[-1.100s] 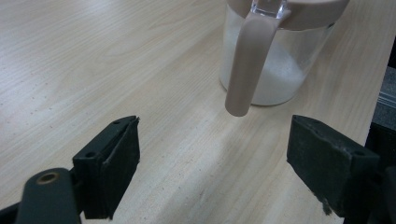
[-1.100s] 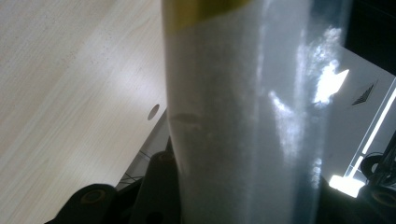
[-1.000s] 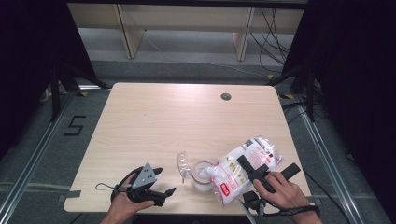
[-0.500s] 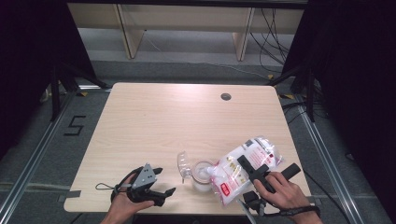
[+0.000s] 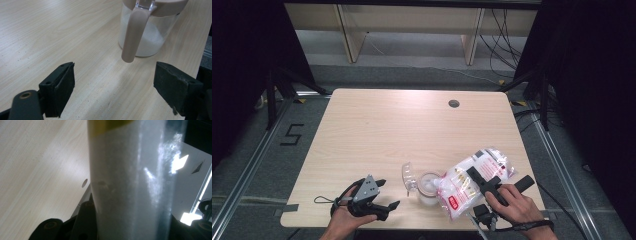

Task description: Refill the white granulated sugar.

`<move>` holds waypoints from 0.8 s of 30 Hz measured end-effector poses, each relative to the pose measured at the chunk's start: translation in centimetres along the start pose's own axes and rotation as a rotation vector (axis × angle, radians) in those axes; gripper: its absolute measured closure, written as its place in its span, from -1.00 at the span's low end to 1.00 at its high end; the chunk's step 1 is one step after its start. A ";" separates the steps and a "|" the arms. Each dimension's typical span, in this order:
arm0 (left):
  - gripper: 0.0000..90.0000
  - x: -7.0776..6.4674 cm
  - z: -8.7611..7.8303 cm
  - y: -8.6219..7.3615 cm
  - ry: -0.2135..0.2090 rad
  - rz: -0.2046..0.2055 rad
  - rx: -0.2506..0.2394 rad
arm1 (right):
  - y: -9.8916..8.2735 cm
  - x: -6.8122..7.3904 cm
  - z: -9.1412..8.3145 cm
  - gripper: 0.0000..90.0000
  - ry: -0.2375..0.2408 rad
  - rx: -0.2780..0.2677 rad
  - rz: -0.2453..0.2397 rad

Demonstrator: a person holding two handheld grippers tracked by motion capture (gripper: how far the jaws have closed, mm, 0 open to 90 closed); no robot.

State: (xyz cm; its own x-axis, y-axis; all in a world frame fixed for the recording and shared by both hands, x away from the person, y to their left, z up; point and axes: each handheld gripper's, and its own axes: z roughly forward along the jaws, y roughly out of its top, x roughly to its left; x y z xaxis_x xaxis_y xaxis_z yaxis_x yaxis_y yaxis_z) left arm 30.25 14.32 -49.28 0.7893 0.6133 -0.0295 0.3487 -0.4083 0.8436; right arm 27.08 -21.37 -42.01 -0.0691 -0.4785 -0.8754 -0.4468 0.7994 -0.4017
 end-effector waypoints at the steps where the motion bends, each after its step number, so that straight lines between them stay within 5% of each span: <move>1: -0.62 0.0 0.0 0.0 -0.001 -0.001 -0.005 | 0.0 -0.2 0.1 0.64 0.006 -0.014 -0.016; 6: -0.62 0.1 0.0 0.0 -0.002 0.018 0.002 | -0.1 0.2 0.2 0.64 -0.005 -0.012 0.018; 9: -0.62 0.0 0.0 0.0 -0.006 -0.005 -0.005 | -0.2 0.2 0.1 0.65 0.003 -0.015 0.043; 13: -0.62 0.1 0.1 0.0 -0.004 0.026 -0.013 | -0.3 -0.1 -0.2 0.65 -0.008 -0.031 0.046; 18: -0.62 0.2 0.1 0.0 0.001 0.006 -0.014 | -0.6 -0.1 -0.3 0.65 -0.023 -0.040 0.075; 19: -0.62 0.1 0.2 -0.1 -0.003 -0.014 -0.020 | -0.5 0.1 -0.3 0.65 -0.018 -0.037 0.112; 24: -0.62 0.1 0.1 -0.1 0.007 -0.007 -0.010 | -0.6 -0.1 -0.1 0.66 -0.009 -0.055 0.141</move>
State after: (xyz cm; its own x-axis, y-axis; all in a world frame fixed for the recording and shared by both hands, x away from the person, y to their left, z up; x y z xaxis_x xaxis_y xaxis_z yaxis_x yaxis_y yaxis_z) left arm 30.34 14.34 -49.36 0.7834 0.6207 -0.0313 0.3487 -0.3972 0.8489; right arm 27.23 -21.82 -41.70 -0.1270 -0.3600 -0.9243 -0.4813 0.8371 -0.2599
